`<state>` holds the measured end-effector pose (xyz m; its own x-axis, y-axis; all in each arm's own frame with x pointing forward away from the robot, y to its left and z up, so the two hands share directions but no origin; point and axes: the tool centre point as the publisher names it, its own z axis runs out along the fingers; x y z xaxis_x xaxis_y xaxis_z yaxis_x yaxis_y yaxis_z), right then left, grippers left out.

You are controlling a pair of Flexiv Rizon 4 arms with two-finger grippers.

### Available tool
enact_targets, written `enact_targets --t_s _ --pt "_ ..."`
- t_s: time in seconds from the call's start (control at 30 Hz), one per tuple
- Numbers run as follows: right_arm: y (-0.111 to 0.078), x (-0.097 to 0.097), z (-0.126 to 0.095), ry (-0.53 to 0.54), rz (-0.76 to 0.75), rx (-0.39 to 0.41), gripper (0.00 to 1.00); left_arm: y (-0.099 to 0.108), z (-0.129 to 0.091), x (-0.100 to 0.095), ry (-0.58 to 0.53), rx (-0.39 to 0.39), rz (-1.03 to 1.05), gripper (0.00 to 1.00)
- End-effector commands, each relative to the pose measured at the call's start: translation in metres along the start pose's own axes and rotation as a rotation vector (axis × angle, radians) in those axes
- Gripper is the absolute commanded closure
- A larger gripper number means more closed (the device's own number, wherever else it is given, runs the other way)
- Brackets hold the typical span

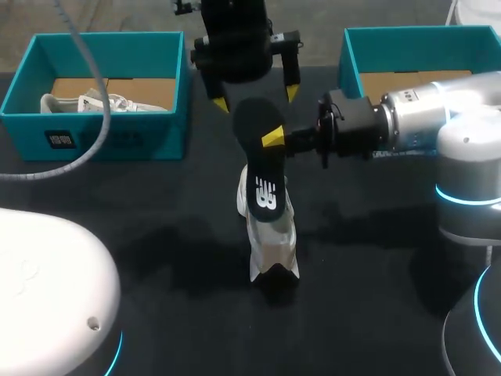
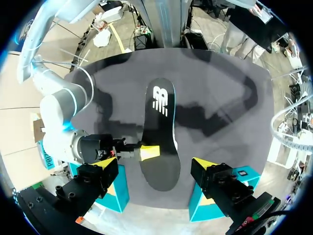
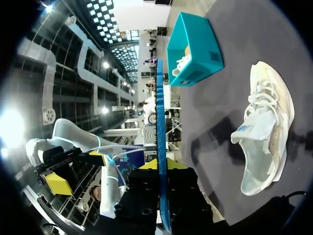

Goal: Take the shoe out of the shoebox, open the shoe tongue, remove and reinsert the insole, then place the shoe into the shoebox

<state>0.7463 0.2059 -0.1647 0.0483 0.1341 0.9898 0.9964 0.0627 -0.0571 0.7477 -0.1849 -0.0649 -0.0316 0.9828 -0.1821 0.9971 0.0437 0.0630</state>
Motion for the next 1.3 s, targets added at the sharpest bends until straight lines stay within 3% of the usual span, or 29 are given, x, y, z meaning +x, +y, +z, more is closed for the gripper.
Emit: enact_targets --t_s 0.03,0.9,1.2,1.3 --pt "-0.001 0.001 0.000 -0.003 -0.001 0.000 1.00 0.001 0.000 0.001 -0.002 -0.001 0.001 0.00" --pt "0.001 0.001 -0.004 -0.004 0.005 -0.001 1.00 0.000 0.001 0.000 -0.057 0.018 0.021 0.00" --pt "0.003 0.003 -0.012 0.003 0.005 -0.016 1.00 0.000 -0.006 -0.002 -0.347 0.006 0.020 0.00" --pt "0.003 0.004 -0.016 -0.001 0.003 -0.022 1.00 0.000 -0.011 -0.003 -0.514 0.048 0.049 0.00"
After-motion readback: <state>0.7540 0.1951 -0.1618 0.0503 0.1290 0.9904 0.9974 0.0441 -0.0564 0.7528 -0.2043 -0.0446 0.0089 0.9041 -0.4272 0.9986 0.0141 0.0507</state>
